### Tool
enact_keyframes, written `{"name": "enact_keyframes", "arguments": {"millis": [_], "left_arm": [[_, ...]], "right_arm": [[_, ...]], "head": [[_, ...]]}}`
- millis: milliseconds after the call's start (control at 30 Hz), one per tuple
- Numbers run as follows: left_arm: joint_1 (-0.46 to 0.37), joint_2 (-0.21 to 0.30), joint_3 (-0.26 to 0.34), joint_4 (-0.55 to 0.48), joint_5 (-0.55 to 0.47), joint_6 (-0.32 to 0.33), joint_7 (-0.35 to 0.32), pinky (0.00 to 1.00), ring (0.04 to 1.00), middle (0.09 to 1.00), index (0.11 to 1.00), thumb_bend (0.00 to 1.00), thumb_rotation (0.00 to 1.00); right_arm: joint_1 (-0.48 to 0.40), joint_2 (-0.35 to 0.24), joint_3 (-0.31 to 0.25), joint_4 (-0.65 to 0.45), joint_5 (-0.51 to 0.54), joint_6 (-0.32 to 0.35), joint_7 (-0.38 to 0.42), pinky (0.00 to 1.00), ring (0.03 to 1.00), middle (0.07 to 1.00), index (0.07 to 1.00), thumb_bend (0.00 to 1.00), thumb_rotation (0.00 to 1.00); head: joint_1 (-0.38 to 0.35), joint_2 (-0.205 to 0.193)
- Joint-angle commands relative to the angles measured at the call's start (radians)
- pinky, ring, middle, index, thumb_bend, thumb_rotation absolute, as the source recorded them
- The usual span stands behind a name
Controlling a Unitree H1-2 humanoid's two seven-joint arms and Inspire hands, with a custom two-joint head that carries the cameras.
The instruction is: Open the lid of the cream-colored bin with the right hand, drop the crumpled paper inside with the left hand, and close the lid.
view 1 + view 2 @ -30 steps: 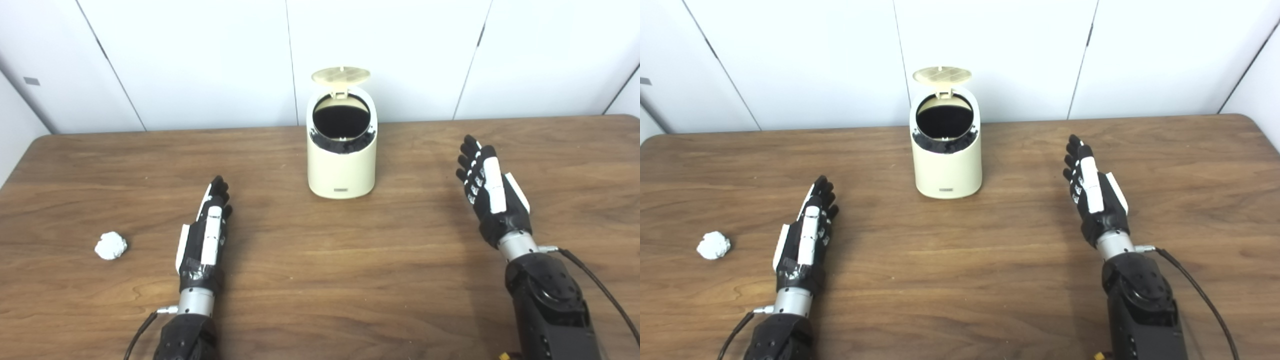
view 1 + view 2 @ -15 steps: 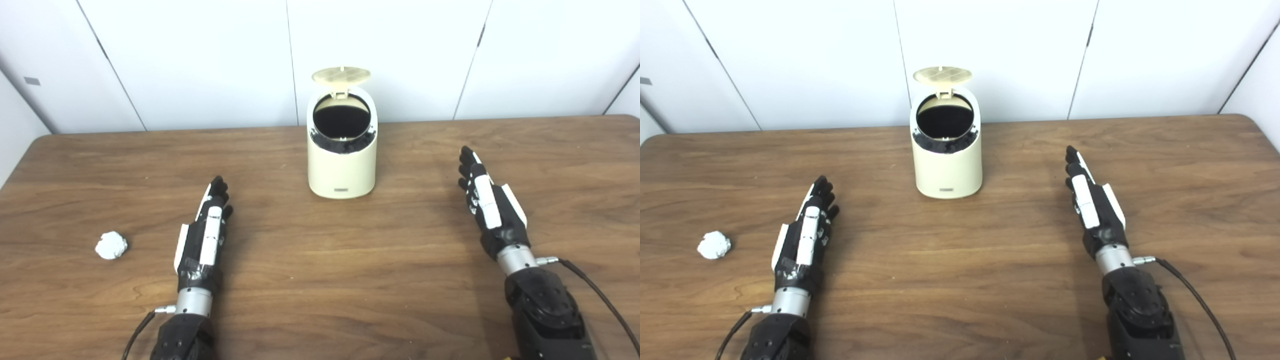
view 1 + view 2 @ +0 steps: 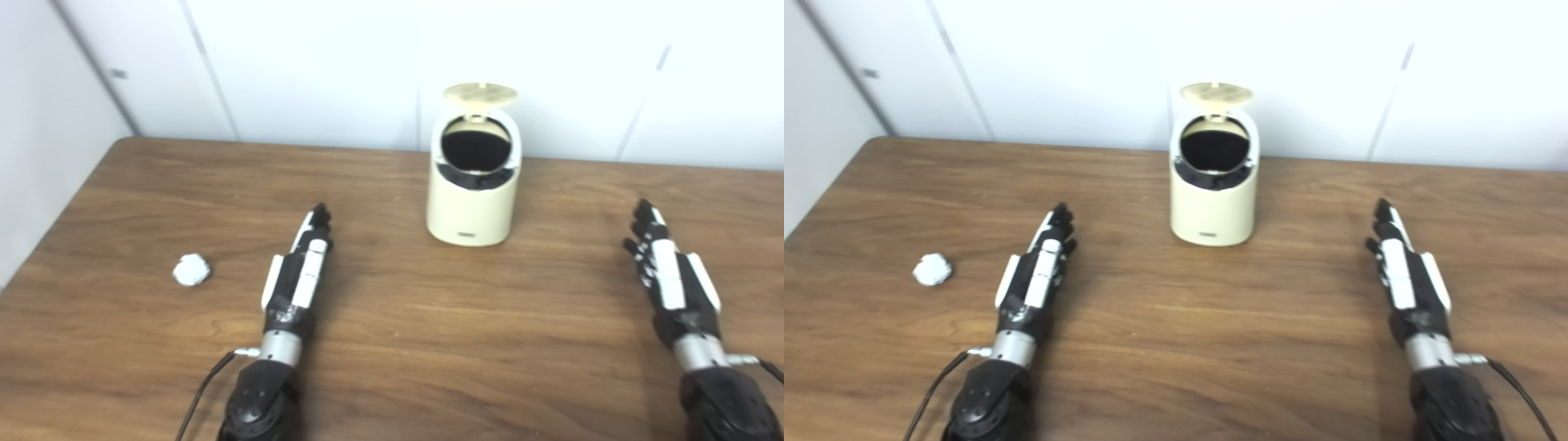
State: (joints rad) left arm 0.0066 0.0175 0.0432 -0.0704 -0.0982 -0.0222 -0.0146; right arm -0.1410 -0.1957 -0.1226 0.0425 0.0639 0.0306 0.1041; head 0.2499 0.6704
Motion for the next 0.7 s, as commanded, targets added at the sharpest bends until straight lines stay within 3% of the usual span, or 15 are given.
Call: {"name": "enact_keyframes", "arguments": {"millis": [0, 133, 400, 567, 667], "left_arm": [[-0.001, -0.007, -0.013, 0.013, 0.018, -0.019, 0.0, 1.0, 0.994, 0.972, 0.984, 0.44, 0.79], [-0.002, -0.02, -0.018, 0.025, 0.033, -0.026, 0.007, 1.0, 1.0, 0.973, 0.985, 0.44, 0.8], [-0.008, -0.032, -0.028, 0.055, 0.077, -0.059, 0.024, 1.0, 0.99, 0.963, 0.983, 0.46, 0.8], [-0.012, -0.03, -0.035, 0.033, 0.117, -0.018, 0.037, 1.0, 0.979, 0.959, 0.976, 0.51, 0.75], [-0.017, -0.018, -0.045, 0.006, 0.188, 0.018, 0.061, 0.95, 0.964, 0.954, 0.98, 0.54, 0.71]], "right_arm": [[-0.016, -0.02, -0.014, -0.007, 0.022, -0.031, 0.008, 1.0, 1.0, 1.0, 0.989, 0.56, 1.0], [-0.014, -0.032, -0.016, -0.022, 0.015, -0.013, 0.003, 1.0, 1.0, 0.998, 0.979, 0.55, 1.0], [-0.011, -0.019, -0.027, -0.132, 0.026, 0.11, -0.018, 0.98, 0.979, 0.971, 0.943, 0.52, 1.0], [-0.012, -0.004, -0.028, -0.193, 0.036, 0.176, -0.028, 1.0, 0.989, 0.98, 0.949, 0.52, 1.0], [-0.01, 0.0, -0.026, -0.22, 0.027, 0.204, -0.038, 0.99, 0.987, 0.981, 0.95, 0.53, 1.0]], "head": [[0.019, -0.007], [0.057, -0.017], [0.089, -0.034], [0.092, -0.023], [0.089, -0.023]]}}
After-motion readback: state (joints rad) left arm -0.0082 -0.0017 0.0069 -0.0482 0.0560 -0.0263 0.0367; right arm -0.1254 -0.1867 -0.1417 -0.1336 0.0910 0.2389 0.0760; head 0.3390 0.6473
